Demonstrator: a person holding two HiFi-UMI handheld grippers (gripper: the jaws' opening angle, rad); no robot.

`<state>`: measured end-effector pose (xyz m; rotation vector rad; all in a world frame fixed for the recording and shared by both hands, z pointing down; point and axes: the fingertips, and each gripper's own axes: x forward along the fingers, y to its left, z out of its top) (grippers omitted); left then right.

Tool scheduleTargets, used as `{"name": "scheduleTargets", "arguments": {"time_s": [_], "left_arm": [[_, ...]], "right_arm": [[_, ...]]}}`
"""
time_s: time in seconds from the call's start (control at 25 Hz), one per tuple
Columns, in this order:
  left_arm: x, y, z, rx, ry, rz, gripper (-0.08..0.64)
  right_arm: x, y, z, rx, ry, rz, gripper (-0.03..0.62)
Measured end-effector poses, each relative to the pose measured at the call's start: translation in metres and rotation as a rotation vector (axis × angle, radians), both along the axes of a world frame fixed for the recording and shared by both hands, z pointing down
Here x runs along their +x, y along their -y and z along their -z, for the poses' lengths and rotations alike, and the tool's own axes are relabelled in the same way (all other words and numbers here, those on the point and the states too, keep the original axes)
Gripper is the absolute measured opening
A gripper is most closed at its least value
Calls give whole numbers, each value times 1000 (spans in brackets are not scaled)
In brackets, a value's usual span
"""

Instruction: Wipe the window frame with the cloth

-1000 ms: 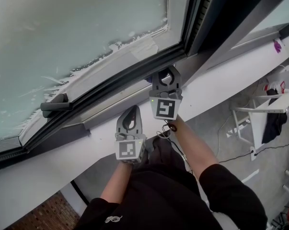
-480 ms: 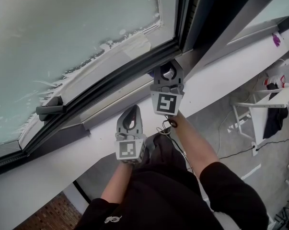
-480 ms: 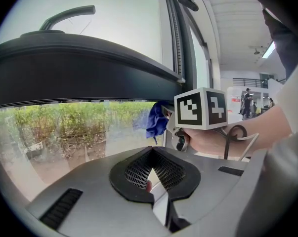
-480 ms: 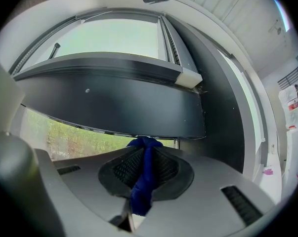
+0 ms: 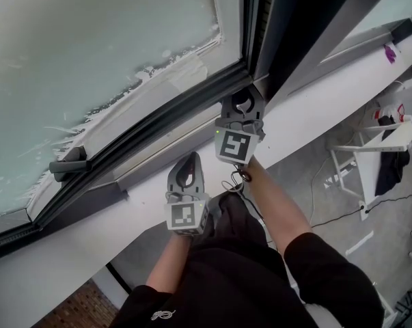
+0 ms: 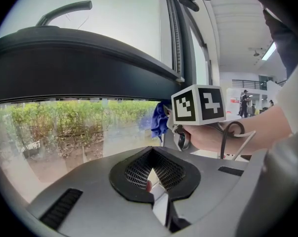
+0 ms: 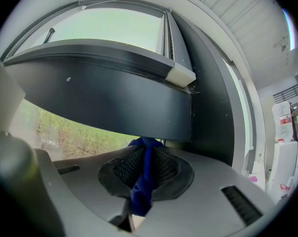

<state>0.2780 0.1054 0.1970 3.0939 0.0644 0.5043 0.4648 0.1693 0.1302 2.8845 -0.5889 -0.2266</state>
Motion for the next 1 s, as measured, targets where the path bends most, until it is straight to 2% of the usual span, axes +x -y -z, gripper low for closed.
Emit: {"name": "scheduleTargets", "arguments": {"time_s": [0.32, 0.52, 0.8, 1.0], "left_arm": [[-7, -1, -25, -18, 29, 5, 5], [-14, 16, -34, -5, 59, 8, 5], [-21, 36, -30, -44, -47, -14, 5], [-2, 40, -51, -25, -100, -84, 5]], "right_arm": [[7, -1, -3, -34, 35, -117, 23], [9, 2, -3, -182, -44, -211, 23], [8, 4, -10, -364, -125, -305, 23], [9, 7, -7, -360, -144, -344, 23]]}}
